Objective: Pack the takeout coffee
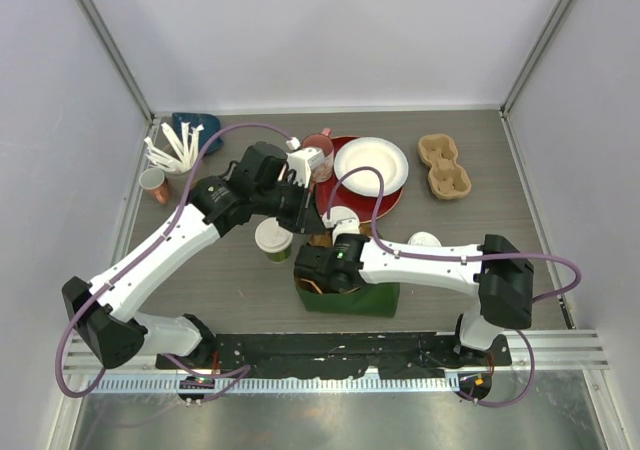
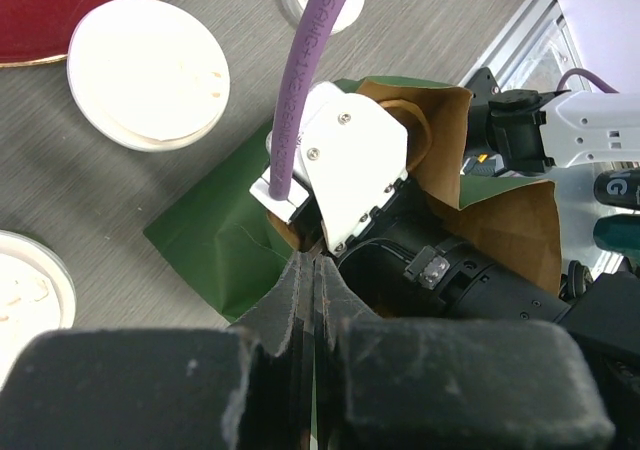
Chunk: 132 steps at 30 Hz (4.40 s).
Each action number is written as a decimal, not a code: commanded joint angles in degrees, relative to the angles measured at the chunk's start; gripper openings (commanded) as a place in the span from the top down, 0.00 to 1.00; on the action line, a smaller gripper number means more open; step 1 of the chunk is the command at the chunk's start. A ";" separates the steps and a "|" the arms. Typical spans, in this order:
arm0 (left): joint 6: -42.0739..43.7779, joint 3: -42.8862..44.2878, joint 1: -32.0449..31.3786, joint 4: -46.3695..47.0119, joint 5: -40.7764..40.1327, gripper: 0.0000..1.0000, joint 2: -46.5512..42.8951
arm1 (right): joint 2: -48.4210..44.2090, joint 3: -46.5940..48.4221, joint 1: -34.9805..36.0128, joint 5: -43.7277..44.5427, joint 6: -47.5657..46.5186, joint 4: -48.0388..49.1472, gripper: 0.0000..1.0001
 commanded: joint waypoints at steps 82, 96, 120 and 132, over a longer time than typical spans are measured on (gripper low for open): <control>9.93 -3.59 1.19 8.42 -1.88 1.00 -9.62 | -5.30 53.28 -34.94 -15.88 -35.04 -18.82 0.00; 6.50 -10.02 1.19 14.24 -5.75 1.00 -13.33 | -24.91 23.73 -34.85 -29.26 -34.44 -15.14 0.18; 2.72 -10.81 1.72 18.20 0.05 0.51 -14.46 | -24.29 16.35 -31.69 -23.64 -29.78 -18.82 0.97; 4.74 -2.99 11.30 3.52 -3.03 0.17 -14.91 | -24.83 16.96 -31.60 -22.14 -25.03 -15.57 0.99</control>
